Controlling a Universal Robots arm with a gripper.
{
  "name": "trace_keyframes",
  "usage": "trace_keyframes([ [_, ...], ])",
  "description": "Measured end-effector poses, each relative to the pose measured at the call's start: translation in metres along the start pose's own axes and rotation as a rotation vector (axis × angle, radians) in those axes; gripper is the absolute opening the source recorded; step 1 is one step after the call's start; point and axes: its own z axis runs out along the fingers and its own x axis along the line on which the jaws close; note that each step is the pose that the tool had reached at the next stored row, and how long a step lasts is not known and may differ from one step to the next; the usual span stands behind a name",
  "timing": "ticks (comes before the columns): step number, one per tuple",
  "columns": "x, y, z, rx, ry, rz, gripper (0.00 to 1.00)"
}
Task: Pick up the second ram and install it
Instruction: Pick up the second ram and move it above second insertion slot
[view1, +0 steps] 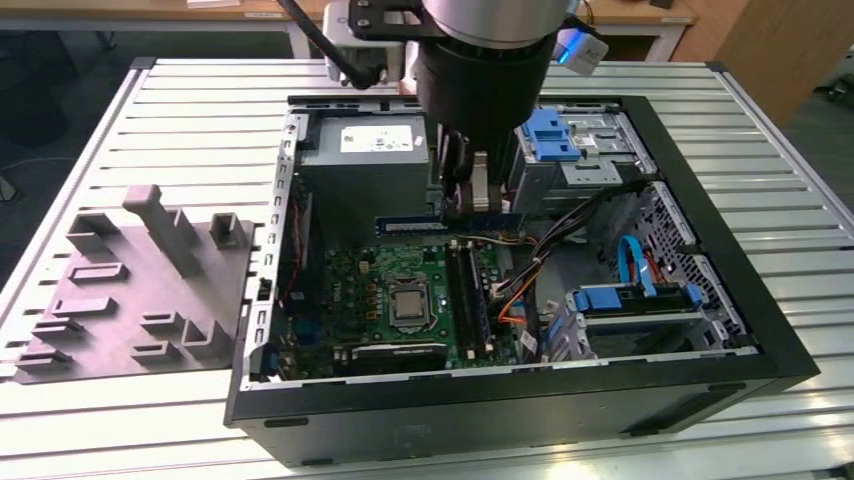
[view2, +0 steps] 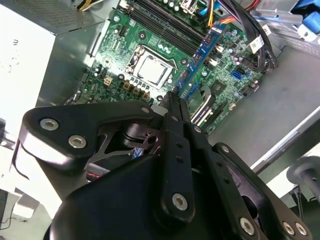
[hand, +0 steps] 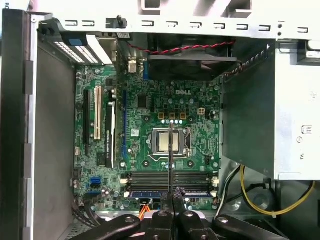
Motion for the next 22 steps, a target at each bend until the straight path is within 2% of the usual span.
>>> trace_keyframes([
  [11,-0.0047,0.0038,0.0141,0.0,-0.0001,0.0,0.11],
  [19,-0.0048,0.0057,0.0248,-0.0024,-0.0001,0.0,0.11],
  [22,-0.0048,0.0057,0.0255,-0.003,0.0001,0.0,0.11],
])
